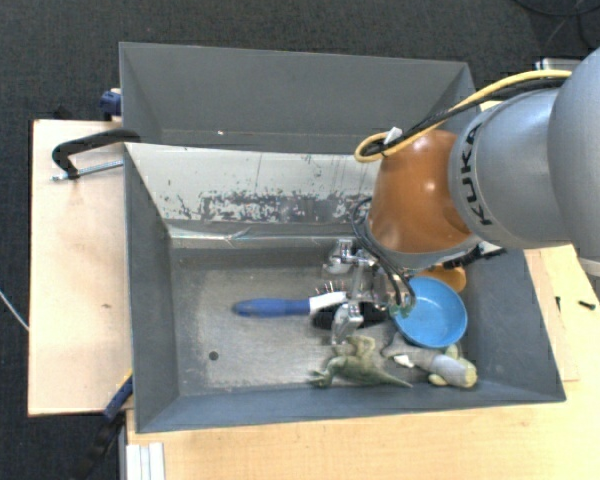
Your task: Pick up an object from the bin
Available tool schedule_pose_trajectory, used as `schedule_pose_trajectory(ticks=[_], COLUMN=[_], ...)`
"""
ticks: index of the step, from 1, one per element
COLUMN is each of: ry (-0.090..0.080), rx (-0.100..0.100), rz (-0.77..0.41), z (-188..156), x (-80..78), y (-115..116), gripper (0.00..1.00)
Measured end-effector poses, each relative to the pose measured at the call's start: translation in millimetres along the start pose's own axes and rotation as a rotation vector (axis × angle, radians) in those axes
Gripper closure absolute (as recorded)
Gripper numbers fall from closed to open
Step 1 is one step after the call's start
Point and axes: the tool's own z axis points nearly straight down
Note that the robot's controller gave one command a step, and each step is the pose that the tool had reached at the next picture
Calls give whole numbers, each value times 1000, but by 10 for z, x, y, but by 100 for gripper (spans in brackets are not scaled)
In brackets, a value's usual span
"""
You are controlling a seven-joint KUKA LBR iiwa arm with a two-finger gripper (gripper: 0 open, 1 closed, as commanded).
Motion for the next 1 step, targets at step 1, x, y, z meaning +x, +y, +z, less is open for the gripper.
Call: schedule_pose_trajectory(ticks=[1], ry=[0], rx=[-1], rz=[-1], z=[-6], x=[-8], y=[7], gripper=[0])
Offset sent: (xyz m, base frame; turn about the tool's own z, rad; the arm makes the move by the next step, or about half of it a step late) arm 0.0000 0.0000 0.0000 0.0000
